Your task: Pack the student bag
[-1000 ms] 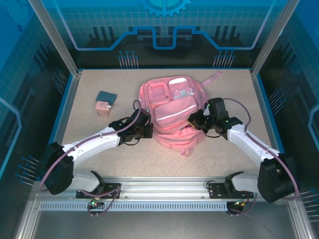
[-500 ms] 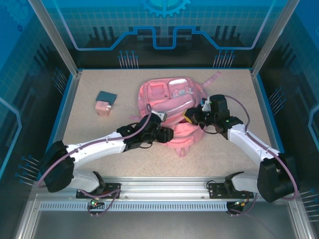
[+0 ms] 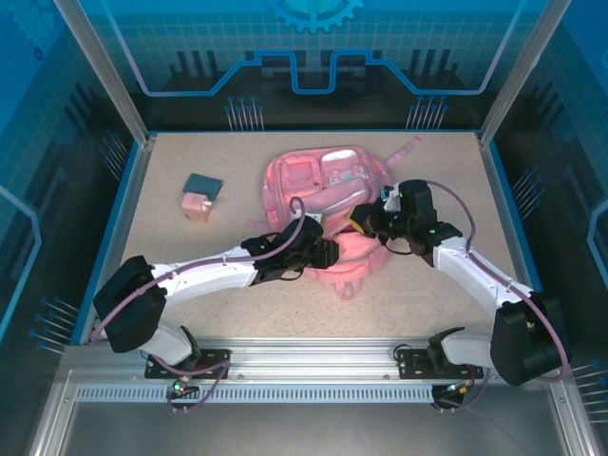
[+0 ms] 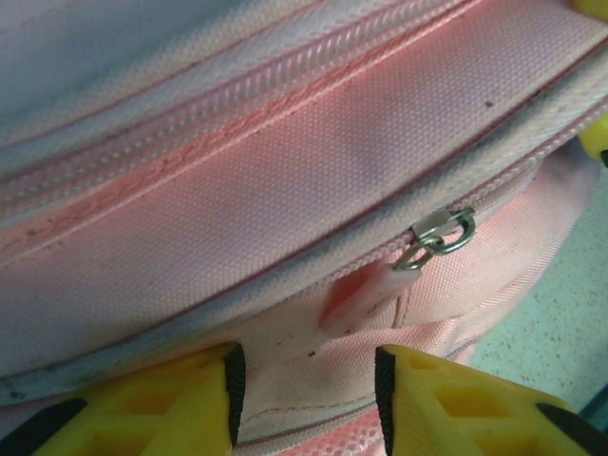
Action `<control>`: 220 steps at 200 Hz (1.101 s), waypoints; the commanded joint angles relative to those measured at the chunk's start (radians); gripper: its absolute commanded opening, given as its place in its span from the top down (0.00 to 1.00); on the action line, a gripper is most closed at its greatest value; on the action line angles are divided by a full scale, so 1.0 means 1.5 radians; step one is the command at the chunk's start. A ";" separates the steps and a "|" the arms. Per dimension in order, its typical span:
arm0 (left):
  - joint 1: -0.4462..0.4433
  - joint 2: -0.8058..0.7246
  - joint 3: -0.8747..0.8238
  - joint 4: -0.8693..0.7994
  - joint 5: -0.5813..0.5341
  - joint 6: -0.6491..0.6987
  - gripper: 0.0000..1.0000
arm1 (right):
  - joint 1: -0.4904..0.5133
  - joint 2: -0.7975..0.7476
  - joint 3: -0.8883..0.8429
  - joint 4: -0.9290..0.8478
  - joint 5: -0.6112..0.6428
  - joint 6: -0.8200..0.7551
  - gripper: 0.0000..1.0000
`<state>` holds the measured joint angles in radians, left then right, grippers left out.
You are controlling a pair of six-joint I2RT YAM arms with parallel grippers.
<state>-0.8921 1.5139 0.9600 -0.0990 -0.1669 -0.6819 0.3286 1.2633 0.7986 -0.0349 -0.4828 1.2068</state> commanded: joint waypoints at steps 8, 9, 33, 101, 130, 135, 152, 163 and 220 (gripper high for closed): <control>-0.010 0.004 0.041 0.028 -0.062 0.016 0.62 | 0.021 -0.003 0.017 0.055 -0.040 0.003 1.00; -0.010 0.003 0.042 0.027 -0.063 0.016 0.62 | 0.022 -0.003 0.017 0.055 -0.040 0.003 1.00; -0.018 -0.002 0.049 0.014 -0.076 0.022 0.63 | 0.023 -0.002 0.020 0.051 -0.036 0.003 1.00; -0.019 0.018 0.072 -0.029 -0.100 0.021 0.58 | 0.025 0.004 0.024 0.049 -0.035 0.004 1.00; -0.018 0.052 0.101 -0.039 -0.110 0.021 0.63 | 0.027 0.002 0.024 0.049 -0.038 0.006 1.00; -0.018 0.058 0.107 -0.045 -0.115 0.020 0.64 | 0.028 0.001 0.024 0.049 -0.038 0.006 1.00; -0.018 0.070 0.125 -0.072 -0.140 0.011 0.65 | 0.028 0.000 0.022 0.049 -0.041 0.009 1.00; -0.018 0.075 0.130 -0.081 -0.153 0.006 0.66 | 0.029 -0.002 0.022 0.049 -0.042 0.008 1.00; -0.018 0.077 0.141 -0.096 -0.186 0.001 0.89 | 0.033 -0.004 0.024 0.028 -0.033 -0.005 1.00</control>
<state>-0.9260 1.6207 1.1332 -0.2520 -0.3607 -0.6804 0.3504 1.2747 0.7986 -0.0242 -0.4690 1.2163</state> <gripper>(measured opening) 0.147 0.116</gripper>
